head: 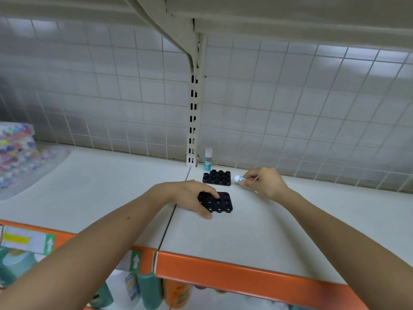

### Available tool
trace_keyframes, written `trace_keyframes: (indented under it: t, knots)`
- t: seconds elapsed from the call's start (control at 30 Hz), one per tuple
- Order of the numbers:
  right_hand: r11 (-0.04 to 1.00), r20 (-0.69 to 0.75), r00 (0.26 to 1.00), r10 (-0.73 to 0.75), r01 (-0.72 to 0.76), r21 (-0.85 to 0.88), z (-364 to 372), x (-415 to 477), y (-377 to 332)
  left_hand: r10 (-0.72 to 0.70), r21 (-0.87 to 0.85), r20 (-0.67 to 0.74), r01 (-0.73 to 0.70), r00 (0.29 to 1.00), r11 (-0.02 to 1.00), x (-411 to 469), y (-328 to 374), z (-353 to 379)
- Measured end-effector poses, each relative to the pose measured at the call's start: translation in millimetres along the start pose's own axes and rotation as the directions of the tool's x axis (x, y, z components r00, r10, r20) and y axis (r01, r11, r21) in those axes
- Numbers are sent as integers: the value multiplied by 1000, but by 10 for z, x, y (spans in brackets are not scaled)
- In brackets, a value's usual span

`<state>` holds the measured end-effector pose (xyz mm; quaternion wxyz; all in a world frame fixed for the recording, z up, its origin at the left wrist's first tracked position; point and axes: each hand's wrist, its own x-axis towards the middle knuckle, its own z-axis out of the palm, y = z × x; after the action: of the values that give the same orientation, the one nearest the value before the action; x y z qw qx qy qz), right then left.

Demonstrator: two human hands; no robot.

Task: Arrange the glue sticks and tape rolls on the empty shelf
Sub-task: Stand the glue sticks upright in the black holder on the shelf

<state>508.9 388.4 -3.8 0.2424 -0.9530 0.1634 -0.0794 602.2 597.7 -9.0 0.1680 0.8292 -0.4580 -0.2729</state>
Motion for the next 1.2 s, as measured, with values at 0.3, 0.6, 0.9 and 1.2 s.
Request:
trace_keyframes:
  t: [0.3,0.6,0.9,1.2]
  knots:
    - [836,206,978,22,-131,533,-125,-98,-263,273,132,-532,-240,801,962,95,311,-13]
    - [713,249,967,50,-209,670,-259,-129,-268,76,-168,-646,-239,759,956,174,208,24]
    - [719,51,997,51,-72,691,-302,-83,-312,-130,-622,-497,-247,858,743,240,236,110]
    - [897,-185,982,45,43,440,-200,286,-370,-86,-219,-625,-69,776,973,291,77,96]
